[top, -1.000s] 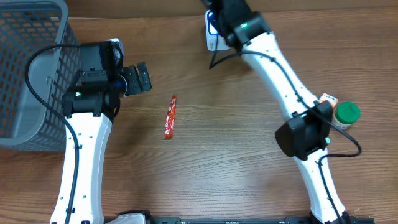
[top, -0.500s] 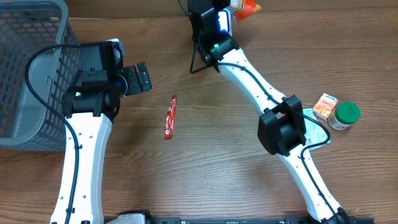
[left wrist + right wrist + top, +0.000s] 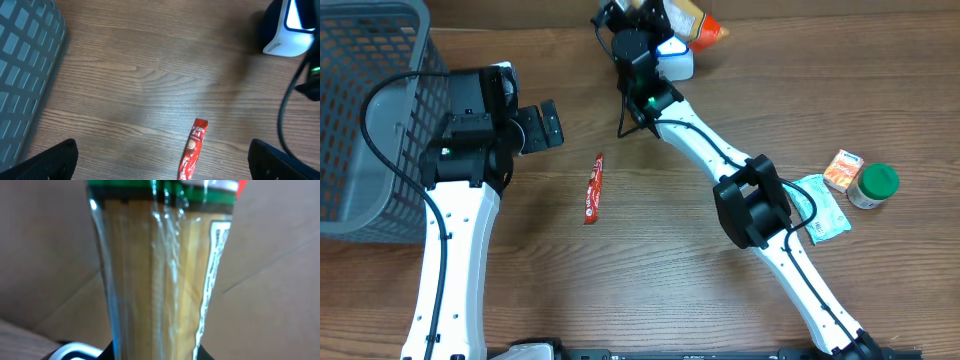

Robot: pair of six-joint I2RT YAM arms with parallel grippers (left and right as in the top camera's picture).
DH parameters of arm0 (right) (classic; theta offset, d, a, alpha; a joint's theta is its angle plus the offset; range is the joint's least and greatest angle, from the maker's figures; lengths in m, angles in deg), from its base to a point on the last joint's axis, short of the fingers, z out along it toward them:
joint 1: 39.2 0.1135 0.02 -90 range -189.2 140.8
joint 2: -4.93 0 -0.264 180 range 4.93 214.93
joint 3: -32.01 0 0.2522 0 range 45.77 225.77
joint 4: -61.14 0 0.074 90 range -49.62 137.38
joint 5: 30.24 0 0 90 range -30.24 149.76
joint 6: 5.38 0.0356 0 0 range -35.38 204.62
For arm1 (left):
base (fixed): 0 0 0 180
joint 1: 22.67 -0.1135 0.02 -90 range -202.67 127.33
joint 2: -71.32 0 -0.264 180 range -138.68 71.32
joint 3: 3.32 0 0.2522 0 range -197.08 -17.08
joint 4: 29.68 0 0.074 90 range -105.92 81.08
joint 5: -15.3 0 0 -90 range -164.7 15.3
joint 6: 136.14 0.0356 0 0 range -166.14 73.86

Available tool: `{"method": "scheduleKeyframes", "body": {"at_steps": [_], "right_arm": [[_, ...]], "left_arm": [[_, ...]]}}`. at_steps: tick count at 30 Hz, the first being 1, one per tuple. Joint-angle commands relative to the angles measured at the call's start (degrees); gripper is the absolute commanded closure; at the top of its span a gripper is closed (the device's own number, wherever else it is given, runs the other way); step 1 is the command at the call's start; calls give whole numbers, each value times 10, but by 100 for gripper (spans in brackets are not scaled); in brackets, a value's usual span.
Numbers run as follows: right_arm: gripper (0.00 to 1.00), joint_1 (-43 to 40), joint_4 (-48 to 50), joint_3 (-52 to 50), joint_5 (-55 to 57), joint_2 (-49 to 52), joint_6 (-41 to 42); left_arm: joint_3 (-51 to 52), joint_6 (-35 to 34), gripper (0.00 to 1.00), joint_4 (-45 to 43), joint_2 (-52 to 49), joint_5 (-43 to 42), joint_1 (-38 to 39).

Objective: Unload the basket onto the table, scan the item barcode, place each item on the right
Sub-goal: 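Hold the spaghetti package in front of the scanner window, then carry the spaghetti package right and lower it onto the table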

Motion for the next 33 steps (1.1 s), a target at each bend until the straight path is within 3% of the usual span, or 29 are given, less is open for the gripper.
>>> {"method": "scheduleKeyframes", "body": {"at_steps": [1,15,24,31,33], "right_arm": [[96,0,27,17,-8,-11,-11],[96,2,76,14,-17,-6,-37],[96,1,0,14,-24,-6,-2],[97,1,111,14,33,-42,-6],[97,1,98,14,40,-73,4]], "left_arm": [[-3,7,0,0,-4,7,0],[-3,7,0,0,-4,7,0],[-3,7,0,0,-4,7,0],[-3,7,0,0,-4,7,0],[-3,7,0,0,-4,7,0]]}}
